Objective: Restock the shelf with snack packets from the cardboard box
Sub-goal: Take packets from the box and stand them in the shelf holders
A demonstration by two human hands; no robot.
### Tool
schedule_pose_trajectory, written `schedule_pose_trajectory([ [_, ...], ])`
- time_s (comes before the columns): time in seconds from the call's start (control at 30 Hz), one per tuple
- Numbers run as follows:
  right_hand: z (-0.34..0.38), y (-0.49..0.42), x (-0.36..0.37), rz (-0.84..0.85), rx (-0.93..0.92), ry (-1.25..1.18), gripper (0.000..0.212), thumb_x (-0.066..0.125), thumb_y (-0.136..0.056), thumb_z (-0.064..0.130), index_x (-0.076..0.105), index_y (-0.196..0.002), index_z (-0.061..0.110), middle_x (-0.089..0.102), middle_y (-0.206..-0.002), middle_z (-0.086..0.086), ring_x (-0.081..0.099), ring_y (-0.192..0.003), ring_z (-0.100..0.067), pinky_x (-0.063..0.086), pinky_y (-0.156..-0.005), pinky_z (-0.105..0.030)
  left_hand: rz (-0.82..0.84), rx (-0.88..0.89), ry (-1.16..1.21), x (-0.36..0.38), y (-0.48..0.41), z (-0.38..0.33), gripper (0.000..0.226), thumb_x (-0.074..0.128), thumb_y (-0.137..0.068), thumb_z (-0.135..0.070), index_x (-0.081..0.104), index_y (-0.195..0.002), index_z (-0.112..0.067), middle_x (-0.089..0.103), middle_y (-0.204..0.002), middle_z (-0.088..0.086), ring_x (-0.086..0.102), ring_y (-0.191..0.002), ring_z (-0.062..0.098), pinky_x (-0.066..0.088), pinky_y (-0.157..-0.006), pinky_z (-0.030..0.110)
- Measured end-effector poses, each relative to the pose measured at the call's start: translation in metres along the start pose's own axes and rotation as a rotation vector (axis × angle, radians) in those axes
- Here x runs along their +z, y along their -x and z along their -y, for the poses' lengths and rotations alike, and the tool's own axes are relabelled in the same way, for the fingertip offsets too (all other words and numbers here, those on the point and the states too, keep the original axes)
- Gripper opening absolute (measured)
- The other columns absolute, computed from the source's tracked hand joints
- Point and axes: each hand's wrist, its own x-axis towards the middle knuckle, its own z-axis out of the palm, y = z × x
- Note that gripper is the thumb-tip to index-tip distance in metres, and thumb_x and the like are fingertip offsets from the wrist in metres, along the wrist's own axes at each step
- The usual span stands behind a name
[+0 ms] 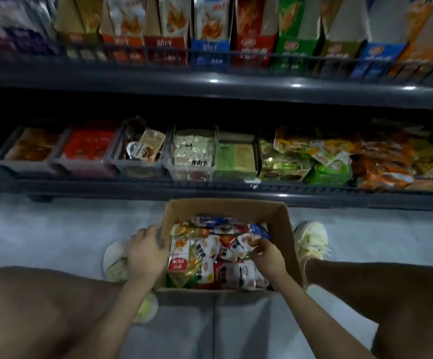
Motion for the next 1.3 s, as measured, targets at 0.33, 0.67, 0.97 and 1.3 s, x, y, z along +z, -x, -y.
schedule_pose_trajectory([
  [0.33, -0.051, -0.045, 0.06, 0.194, 0.238, 0.088, 0.014, 0.057, -0.091, 0.013, 0.06, -0.105, 0.014, 0.065, -0.106, -0.011, 0.063, -0.1, -0.027, 0.051, -0.088, -0.037, 0.162, -0.05, 0.012, 0.071, 0.0, 0.036, 0.058, 0.048, -0.096, -0.029, 0.029, -0.146, -0.007, 0.056, -0.122, 0.025, 0.05, -0.112, 0.041, 0.042, -0.092, 0.048],
  [0.67, -0.045, -0.055, 0.088, 0.248, 0.446, -0.132, 0.031, 0.075, -0.081, 0.013, 0.063, -0.109, 0.011, 0.066, -0.106, -0.002, 0.06, -0.104, -0.023, 0.052, -0.092, -0.039, 0.145, -0.037, -0.052, 0.09, 0.011, 0.035, 0.068, 0.044, -0.096, -0.042, 0.019, -0.15, -0.007, 0.047, -0.129, 0.018, 0.053, -0.106, 0.031, 0.048, -0.079, 0.041],
  [0.97, -0.043, -0.052, 0.072, 0.091, 0.273, -0.001, 0.006, 0.059, -0.094, 0.023, 0.058, -0.089, 0.018, 0.062, -0.091, -0.002, 0.062, -0.097, -0.025, 0.048, -0.075, -0.031, 0.165, -0.023, -0.085, 0.087, 0.009, 0.036, 0.073, 0.049, -0.093, -0.043, 0.021, -0.149, -0.007, 0.048, -0.129, 0.018, 0.055, -0.103, 0.032, 0.047, -0.075, 0.04],
  [1.3, -0.022, -0.013, -0.011, 0.085, 0.129, -0.67, 0.01, 0.056, -0.094, 0.005, 0.059, -0.084, 0.004, 0.07, -0.076, -0.01, 0.068, -0.067, -0.022, 0.056, -0.055, -0.03, 0.066, 0.157, -0.078, 0.056, 0.005, 0.015, 0.06, 0.058, -0.087, -0.038, 0.046, -0.135, -0.003, 0.053, -0.124, 0.023, 0.051, -0.112, 0.041, 0.042, -0.093, 0.05],
])
